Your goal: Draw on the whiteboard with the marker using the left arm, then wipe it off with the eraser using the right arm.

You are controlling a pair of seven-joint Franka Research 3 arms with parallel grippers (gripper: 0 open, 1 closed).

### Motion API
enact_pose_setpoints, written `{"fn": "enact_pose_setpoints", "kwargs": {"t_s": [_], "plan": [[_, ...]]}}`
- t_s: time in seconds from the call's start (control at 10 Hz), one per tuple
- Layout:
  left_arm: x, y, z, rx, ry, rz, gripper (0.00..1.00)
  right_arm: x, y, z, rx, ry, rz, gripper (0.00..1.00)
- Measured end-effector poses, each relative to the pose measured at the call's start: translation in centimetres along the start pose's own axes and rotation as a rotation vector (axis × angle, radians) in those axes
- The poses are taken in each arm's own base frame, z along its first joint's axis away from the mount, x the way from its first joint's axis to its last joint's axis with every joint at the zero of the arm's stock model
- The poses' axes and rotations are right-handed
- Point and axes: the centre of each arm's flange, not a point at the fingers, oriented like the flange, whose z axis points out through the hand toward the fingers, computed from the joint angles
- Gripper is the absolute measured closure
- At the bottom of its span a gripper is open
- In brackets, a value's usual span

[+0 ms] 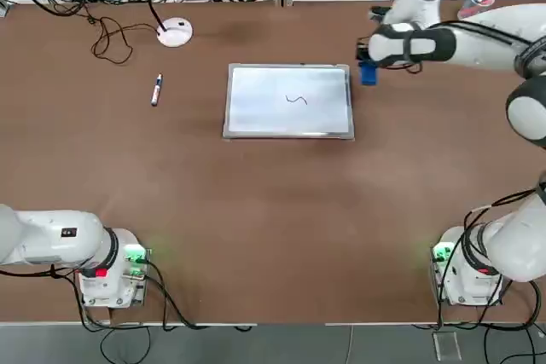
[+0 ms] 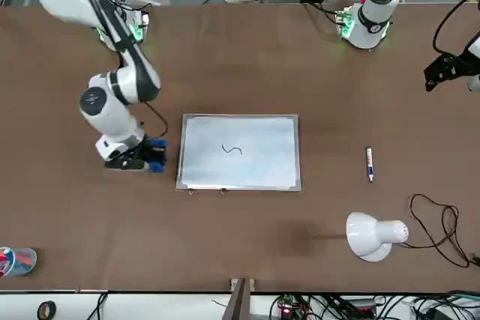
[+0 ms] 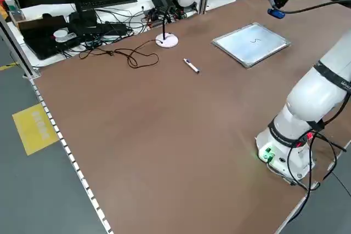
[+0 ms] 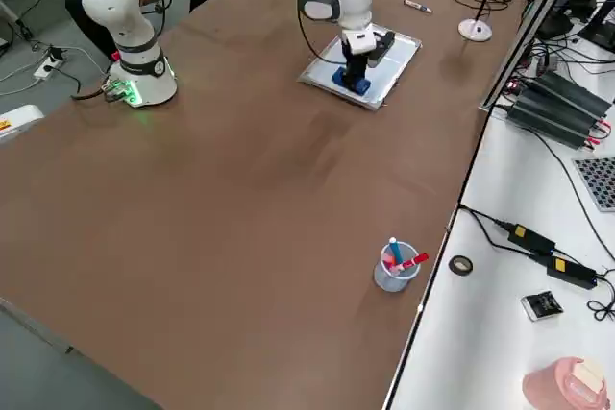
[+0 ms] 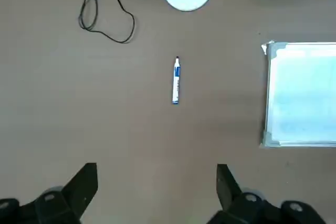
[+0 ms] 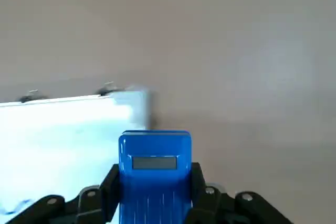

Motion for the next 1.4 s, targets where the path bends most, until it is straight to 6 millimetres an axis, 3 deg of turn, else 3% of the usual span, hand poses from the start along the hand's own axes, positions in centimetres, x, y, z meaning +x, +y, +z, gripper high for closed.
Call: {"fn": "enact_pose_setpoints", "kwargs": {"t_s": [0.4, 0.7, 0.9, 1.4], "plan": [[0.2, 0.0, 0.2, -0.021, -0.005, 0.016, 0.0, -3.6, -8.0, -0.4, 0.017, 0.012, 0.018, 0.44], [0.2, 0.0, 0.2, -0.021, -0.002, 0.015, 0.0, -5.6, -12.0, 1.3, -0.034, 0.042, -0.017, 0.44], [0.3, 0.0, 0.2, -0.022, 0.006, 0.015, 0.0, -5.8, -12.9, 2.4, -0.06, 0.063, -0.034, 0.44], [0.7, 0.0, 0.7, -0.024, 0.007, 0.014, 0.0, -5.6, -13.1, 4.6, -0.065, 0.079, -0.021, 0.44]]}}
